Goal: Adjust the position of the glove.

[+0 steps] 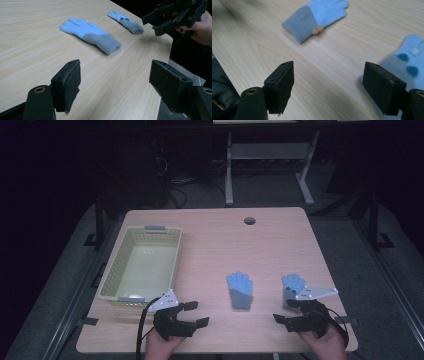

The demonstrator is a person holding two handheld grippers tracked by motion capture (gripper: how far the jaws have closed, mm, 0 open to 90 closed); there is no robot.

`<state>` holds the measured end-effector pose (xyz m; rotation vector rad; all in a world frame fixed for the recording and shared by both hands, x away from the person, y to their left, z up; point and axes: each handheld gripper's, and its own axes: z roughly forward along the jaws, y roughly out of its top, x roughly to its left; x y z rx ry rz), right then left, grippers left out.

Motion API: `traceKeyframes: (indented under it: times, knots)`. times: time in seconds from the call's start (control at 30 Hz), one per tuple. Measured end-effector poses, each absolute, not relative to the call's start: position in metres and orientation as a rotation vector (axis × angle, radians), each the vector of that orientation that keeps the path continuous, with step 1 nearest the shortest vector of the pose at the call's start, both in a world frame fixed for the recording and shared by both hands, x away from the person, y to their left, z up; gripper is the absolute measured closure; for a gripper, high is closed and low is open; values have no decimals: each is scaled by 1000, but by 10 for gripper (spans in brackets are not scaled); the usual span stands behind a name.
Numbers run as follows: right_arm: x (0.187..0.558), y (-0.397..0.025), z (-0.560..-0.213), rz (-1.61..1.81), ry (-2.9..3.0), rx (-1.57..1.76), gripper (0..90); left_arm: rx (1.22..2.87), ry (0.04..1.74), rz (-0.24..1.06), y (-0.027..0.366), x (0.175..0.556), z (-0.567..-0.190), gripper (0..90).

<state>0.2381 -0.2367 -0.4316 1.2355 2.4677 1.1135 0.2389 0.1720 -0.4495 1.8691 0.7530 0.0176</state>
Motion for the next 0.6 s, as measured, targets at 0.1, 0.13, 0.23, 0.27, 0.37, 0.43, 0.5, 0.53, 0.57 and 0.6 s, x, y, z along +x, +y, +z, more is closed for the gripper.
traceKeyframes:
  times: [0.1,0.13,0.23,0.27,0.37,0.43,0.5,0.53,0.57,0.6]
  knots:
    - [241,-240,-427,1111,2461,1236,244,1873,750,14,170,238,-450,250]
    - [243,-240,-426,1107,2457,1239,245,1873,751,13,169,238,-451,250]
    - [249,-242,-421,1073,2462,1227,246,1875,751,13,169,237,-451,250]
    - [251,-243,-420,1065,2462,1222,246,1878,746,11,169,237,-451,250]
    - [255,-244,-417,1041,2473,1228,253,1867,747,12,169,236,-450,250]
    - [259,-245,-415,1027,2482,1217,265,1870,748,12,168,237,-450,250]
    - [263,-247,-414,1017,2485,1218,271,1872,753,7,167,237,-452,250]
    - [267,-249,-413,1005,2490,1231,271,1875,754,8,167,238,-453,250]
    - [270,-250,-412,998,2494,1230,272,1875,754,8,167,238,-453,250]
    - [271,-251,-412,999,2492,1234,274,1875,751,10,167,238,-452,250]
